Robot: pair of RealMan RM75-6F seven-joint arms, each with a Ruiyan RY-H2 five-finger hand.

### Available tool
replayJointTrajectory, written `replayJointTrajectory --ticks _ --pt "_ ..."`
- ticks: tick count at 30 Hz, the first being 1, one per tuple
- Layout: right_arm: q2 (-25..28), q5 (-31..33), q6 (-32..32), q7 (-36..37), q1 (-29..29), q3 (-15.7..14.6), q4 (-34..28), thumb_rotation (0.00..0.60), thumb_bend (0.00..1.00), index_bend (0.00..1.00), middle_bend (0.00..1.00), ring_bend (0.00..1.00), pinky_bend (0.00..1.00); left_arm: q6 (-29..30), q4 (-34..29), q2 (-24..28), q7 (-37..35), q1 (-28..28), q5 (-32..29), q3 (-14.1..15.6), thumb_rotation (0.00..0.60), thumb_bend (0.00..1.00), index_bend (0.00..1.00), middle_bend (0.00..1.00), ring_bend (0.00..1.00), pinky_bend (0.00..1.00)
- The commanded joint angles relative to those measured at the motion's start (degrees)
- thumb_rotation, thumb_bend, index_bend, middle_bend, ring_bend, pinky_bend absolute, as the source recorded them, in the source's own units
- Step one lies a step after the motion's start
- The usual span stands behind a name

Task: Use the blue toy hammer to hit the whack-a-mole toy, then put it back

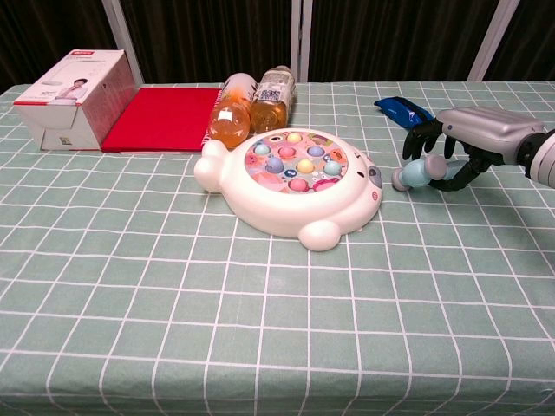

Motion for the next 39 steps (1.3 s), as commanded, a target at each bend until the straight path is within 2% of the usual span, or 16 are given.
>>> replayJointTrajectory --ticks 1,18,29,36,39 --pt "0.40 0.34 -0.07 -0.25 -0.12 0.42 -0.47 0.600 0.24 0.32 0.33 0.25 0.36 -0.08 0.02 0.01 0.02 -0.04 -0.06 -0.02 0.600 0.00 0.20 0.15 0.05 0.02" --pt "0.46 1.20 -2.72 -0.28 1.54 2.21 0.42 0.600 0.24 0.32 0.34 0.25 0.36 -0.78 -0.67 0.37 0.73 -0.41 -0.49 -0.07 0.600 0.00 0.20 0.15 0.05 0.02" --pt "0.69 0.69 -2.24 -0.08 0.90 1.65 -0.05 0.600 0.24 0.32 0.34 0.25 0.36 -0.65 -0.94 0.52 1.01 -0.41 -0.35 -0.02 0.600 0.00 0.20 0.15 0.05 0.02" --pt "1.54 0.46 -0.97 -0.05 0.32 1.86 -1.24 0.600 0.24 0.31 0.34 0.25 0.36 -0.70 -1.01 0.60 0.95 -0.54 -0.33 -0.09 0.600 0.00 0.20 0.15 0.05 0.02" --pt "3.96 -0.48 0.77 -0.56 -0.71 1.29 -4.36 0.600 0.24 0.26 0.31 0.24 0.35 -0.56 -1.04 0.75 1.06 -0.53 -0.27 -0.12 0.600 0.00 0.20 0.15 0.05 0.02"
